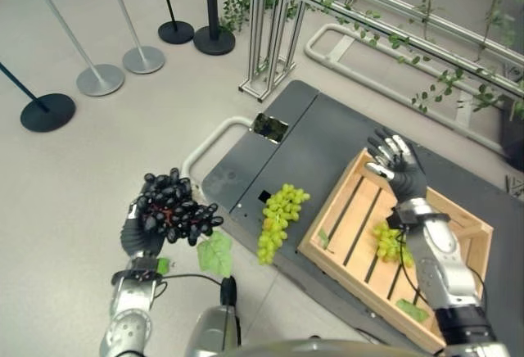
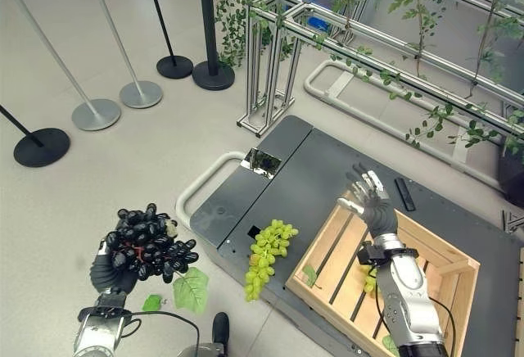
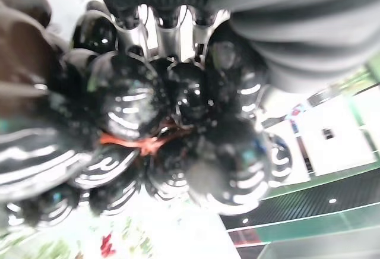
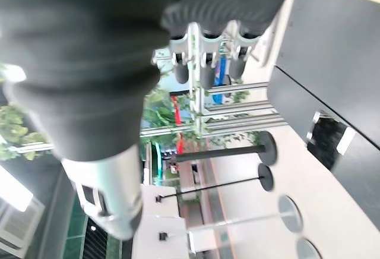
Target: Pick up the fruits from the basket on one side to the basket on the other side
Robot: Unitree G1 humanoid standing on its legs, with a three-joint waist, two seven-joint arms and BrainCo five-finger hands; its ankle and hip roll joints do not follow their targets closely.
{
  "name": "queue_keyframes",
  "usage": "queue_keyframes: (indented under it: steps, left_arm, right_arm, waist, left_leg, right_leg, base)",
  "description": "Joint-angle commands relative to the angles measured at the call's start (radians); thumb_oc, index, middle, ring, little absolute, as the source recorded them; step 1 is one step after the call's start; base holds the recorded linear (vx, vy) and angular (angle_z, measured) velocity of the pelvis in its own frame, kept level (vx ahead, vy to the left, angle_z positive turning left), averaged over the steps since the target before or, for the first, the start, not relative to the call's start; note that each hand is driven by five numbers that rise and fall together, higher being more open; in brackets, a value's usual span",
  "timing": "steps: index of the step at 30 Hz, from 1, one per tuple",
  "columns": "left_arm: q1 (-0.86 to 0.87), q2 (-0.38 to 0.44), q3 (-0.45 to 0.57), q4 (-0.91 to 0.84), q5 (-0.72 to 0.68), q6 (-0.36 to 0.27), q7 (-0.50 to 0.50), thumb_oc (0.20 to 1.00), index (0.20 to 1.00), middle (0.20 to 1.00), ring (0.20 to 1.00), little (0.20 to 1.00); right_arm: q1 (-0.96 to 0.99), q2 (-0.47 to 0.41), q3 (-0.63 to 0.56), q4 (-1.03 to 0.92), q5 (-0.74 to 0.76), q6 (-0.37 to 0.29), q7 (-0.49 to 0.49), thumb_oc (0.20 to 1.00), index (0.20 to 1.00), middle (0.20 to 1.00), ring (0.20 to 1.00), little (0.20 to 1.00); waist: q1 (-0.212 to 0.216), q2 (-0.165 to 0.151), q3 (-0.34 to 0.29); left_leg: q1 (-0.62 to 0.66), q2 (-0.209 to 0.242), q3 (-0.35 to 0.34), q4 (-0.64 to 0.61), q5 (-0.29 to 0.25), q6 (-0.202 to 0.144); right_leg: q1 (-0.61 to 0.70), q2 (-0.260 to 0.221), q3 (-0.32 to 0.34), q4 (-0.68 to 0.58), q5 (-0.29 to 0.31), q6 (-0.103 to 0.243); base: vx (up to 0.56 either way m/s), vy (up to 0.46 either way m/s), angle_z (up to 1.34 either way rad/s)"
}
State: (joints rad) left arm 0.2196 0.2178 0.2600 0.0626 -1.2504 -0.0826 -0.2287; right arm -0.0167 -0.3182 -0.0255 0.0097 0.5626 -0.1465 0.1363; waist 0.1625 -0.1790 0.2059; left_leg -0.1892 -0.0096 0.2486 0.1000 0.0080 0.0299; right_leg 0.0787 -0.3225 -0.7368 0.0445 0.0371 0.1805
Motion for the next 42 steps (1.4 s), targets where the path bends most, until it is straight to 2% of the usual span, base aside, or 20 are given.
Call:
queue_keyframes:
  steps: [1,5,6,9,11,14,15,19,20,22,23,25,26,27,28,33,36,38,41,42]
  left_arm:
    - [-0.018,0.019,0.019,-0.096,-0.028,-0.069,-0.029,0.200,0.200,0.200,0.200,0.200]
    - [-0.032,0.016,0.025,-0.093,-0.009,-0.096,-0.013,0.200,0.200,0.200,0.200,0.200]
    - [-0.046,0.019,0.015,-0.087,0.000,-0.100,-0.013,0.200,0.200,0.200,0.200,0.200]
    - [-0.031,0.014,0.018,-0.090,0.030,-0.097,-0.031,0.200,0.200,0.200,0.200,0.200]
    - [-0.020,0.011,0.007,-0.081,0.054,-0.098,-0.026,0.200,0.200,0.200,0.200,0.200]
    - [-0.019,0.006,-0.018,-0.079,0.086,-0.100,-0.019,0.200,0.200,0.200,0.200,0.200]
    - [-0.019,0.005,-0.018,-0.080,0.086,-0.100,-0.019,0.200,0.200,0.200,0.200,0.200]
    - [-0.034,-0.005,-0.037,-0.079,0.111,-0.119,-0.001,0.200,0.200,0.200,0.200,0.200]
    - [-0.047,-0.012,-0.050,-0.074,0.101,-0.124,-0.001,0.200,0.200,0.200,0.200,0.200]
    - [-0.057,-0.016,-0.061,-0.064,0.095,-0.128,-0.003,0.200,0.200,0.200,0.200,0.200]
    - [-0.060,-0.036,-0.071,-0.054,0.077,-0.130,-0.014,0.200,0.200,0.200,0.200,0.200]
    - [-0.065,-0.042,-0.072,-0.051,0.061,-0.132,-0.010,0.200,0.200,0.200,0.200,0.200]
    - [-0.082,-0.032,-0.077,-0.047,0.039,-0.147,0.006,0.200,0.200,0.200,0.200,0.200]
    - [-0.084,-0.032,-0.077,-0.047,0.039,-0.147,0.006,0.200,0.200,0.200,0.200,0.200]
    - [-0.102,-0.033,-0.093,-0.040,0.017,-0.135,-0.003,0.200,0.200,0.200,0.200,0.200]
    - [-0.127,-0.055,-0.140,-0.028,0.021,-0.121,-0.007,0.200,0.200,0.200,0.200,0.200]
    - [-0.131,-0.064,-0.150,-0.025,0.029,-0.115,-0.007,0.200,0.200,0.200,0.200,0.200]
    - [-0.124,-0.079,-0.162,-0.026,0.036,-0.108,-0.008,0.200,0.200,0.200,0.200,0.200]
    - [-0.122,-0.080,-0.168,-0.024,0.045,-0.106,-0.013,0.200,0.200,0.200,0.200,0.200]
    - [-0.127,-0.087,-0.172,-0.032,0.042,-0.105,-0.013,0.200,0.200,0.200,0.200,0.200]
  right_arm:
    - [-0.063,-0.003,0.008,0.027,0.026,-0.068,0.000,1.000,1.000,1.000,1.000,1.000]
    - [-0.062,0.021,0.026,0.051,0.029,-0.066,-0.003,1.000,1.000,1.000,1.000,1.000]
    - [-0.039,0.021,0.032,0.052,0.023,-0.063,0.001,1.000,1.000,1.000,1.000,1.000]
    - [-0.008,0.019,0.043,0.059,0.021,-0.050,0.032,1.000,1.000,1.000,1.000,1.000]
    - [0.008,0.019,0.051,0.076,0.029,-0.048,0.048,1.000,1.000,1.000,1.000,1.000]
    - [0.059,0.009,0.033,0.085,0.053,-0.046,0.071,1.000,1.000,1.000,1.000,1.000]
    - [0.059,0.008,0.033,0.085,0.053,-0.046,0.071,1.000,1.000,1.000,1.000,1.000]
    - [0.087,0.012,0.008,0.100,0.081,-0.063,0.058,1.000,1.000,1.000,1.000,1.000]
    - [0.106,0.009,-0.010,0.097,0.093,-0.068,0.047,1.000,1.000,1.000,1.000,1.000]
    - [0.116,0.008,-0.022,0.102,0.097,-0.078,0.038,1.000,1.000,1.000,1.000,1.000]
    - [0.115,0.002,-0.038,0.121,0.096,-0.087,0.024,1.000,1.000,1.000,1.000,1.000]
    - [0.104,0.002,-0.035,0.132,0.096,-0.095,0.010,1.000,1.000,1.000,1.000,1.000]
    - [0.084,-0.004,-0.026,0.130,0.085,-0.104,-0.006,1.000,1.000,1.000,1.000,1.000]
    - [0.083,-0.003,-0.027,0.130,0.085,-0.104,-0.006,1.000,1.000,1.000,1.000,1.000]
    - [0.069,-0.009,-0.037,0.134,0.078,-0.111,-0.021,1.000,1.000,1.000,1.000,1.000]
    - [0.064,-0.025,-0.074,0.129,0.053,-0.115,-0.055,1.000,1.000,1.000,1.000,1.000]
    - [0.073,-0.030,-0.092,0.122,0.037,-0.113,-0.060,1.000,1.000,1.000,1.000,1.000]
    - [0.083,-0.032,-0.108,0.112,0.016,-0.112,-0.067,1.000,1.000,1.000,1.000,1.000]
    - [0.080,-0.029,-0.110,0.114,0.009,-0.113,-0.071,1.000,1.000,1.000,1.000,1.000]
    - [0.075,-0.033,-0.104,0.110,-0.010,-0.112,-0.078,1.000,1.000,1.000,1.000,1.000]
  waist:
    - [0.042,0.038,-0.048]
    - [0.023,0.093,-0.042]
    - [-0.002,0.106,-0.059]
    - [-0.023,0.094,-0.060]
    - [-0.038,0.082,-0.055]
    - [-0.086,0.064,-0.072]
    - [-0.090,0.063,-0.074]
    - [-0.139,0.066,-0.090]
    - [-0.153,0.080,-0.101]
    - [-0.159,0.082,-0.108]
    - [-0.149,0.110,-0.128]
    - [-0.148,0.124,-0.128]
    - [-0.123,0.155,-0.125]
    - [-0.128,0.152,-0.124]
    - [-0.108,0.160,-0.112]
    - [-0.091,0.169,-0.089]
    - [-0.099,0.174,-0.086]
    - [-0.101,0.178,-0.081]
    - [-0.101,0.182,-0.079]
    - [-0.094,0.186,-0.074]
  left_leg:
    - [0.039,-0.008,-0.030,-0.031,-0.052,-0.034]
    - [0.058,-0.042,-0.096,-0.073,-0.010,-0.019]
    - [0.076,-0.065,-0.150,-0.092,-0.015,-0.008]
    - [0.120,-0.117,-0.205,-0.085,-0.041,0.017]
    - [0.137,-0.156,-0.253,-0.071,-0.049,0.025]
    - [0.177,-0.220,-0.361,-0.078,-0.055,0.026]
    - [0.175,-0.222,-0.365,-0.079,-0.051,0.025]
    - [0.228,-0.270,-0.512,-0.076,-0.057,0.050]
    - [0.264,-0.272,-0.594,-0.069,-0.072,0.051]
    - [0.275,-0.269,-0.641,-0.061,-0.074,0.044]
    - [0.312,-0.233,-0.699,-0.076,-0.083,0.018]
    - [0.319,-0.213,-0.717,-0.069,-0.073,-0.004]
    - [0.320,-0.142,-0.724,-0.032,-0.078,-0.053]
    - [0.317,-0.147,-0.729,-0.031,-0.073,-0.053]
    - [0.310,-0.106,-0.715,-0.010,-0.081,-0.086]
    - [0.272,-0.068,-0.691,0.009,-0.058,-0.136]
    - [0.258,-0.056,-0.660,-0.007,-0.048,-0.140]
    - [0.230,-0.036,-0.573,-0.055,-0.033,-0.128]
    - [0.211,-0.025,-0.523,-0.094,-0.025,-0.117]
    - [0.179,-0.016,-0.497,-0.119,0.007,-0.119]
  right_leg:
    - [-0.104,-0.022,0.088,-0.114,0.287,0.081]
    - [-0.180,-0.050,0.207,-0.128,0.333,0.081]
    - [-0.177,-0.017,0.290,-0.128,0.289,0.081]
    - [-0.192,0.095,0.337,-0.076,0.209,0.058]
    - [-0.241,0.205,0.382,-0.005,0.150,0.045]
    - [-0.309,0.365,0.445,0.038,0.128,0.039]
    - [-0.312,0.362,0.441,0.038,0.130,0.039]
    - [-0.403,0.428,0.431,0.087,0.153,0.002]
    - [-0.403,0.419,0.467,0.076,0.149,-0.020]
    - [-0.372,0.401,0.481,0.038,0.126,-0.040]
    - [-0.324,0.367,0.472,-0.006,0.089,-0.065]
    - [-0.320,0.327,0.447,0.006,0.096,-0.064]
    - [-0.302,0.258,0.436,0.008,0.079,-0.057]
    - [-0.303,0.253,0.432,0.007,0.082,-0.056]
    - [-0.269,0.217,0.442,0.008,0.079,-0.051]
    - [-0.150,0.142,0.370,-0.008,0.071,-0.035]
    - [-0.104,0.122,0.305,-0.011,0.051,-0.038]
    - [-0.050,0.106,0.230,-0.023,0.028,-0.042]
    - [-0.028,0.097,0.195,-0.035,0.021,-0.040]
    - [-0.017,0.079,0.167,-0.042,0.019,-0.033]
  base:
    - [0.05,0.263,0.05]
    - [0.09,0.317,0.25]
    - [0.27,0.346,0.78]
    - [0.23,0.315,1.04]
    - [0.19,0.258,0.79]
    - [0.20,0.188,1.00]
    - [0.17,0.141,1.64]
    - [0.28,0.043,1.58]
    - [0.42,-0.108,1.81]
    - [0.29,-0.144,1.81]
    - [0.16,-0.116,1.87]
    - [0.24,-0.260,1.84]
    - [0.24,-0.326,1.73]
    - [0.32,-0.430,2.03]
    - [0.18,-0.265,1.50]
    - [0.13,-0.208,1.06]
    - [0.06,-0.094,1.05]
    - [0.06,-0.087,1.38]
    - [0.01,-0.024,0.77]
    - [-0.02,0.037,0.66]
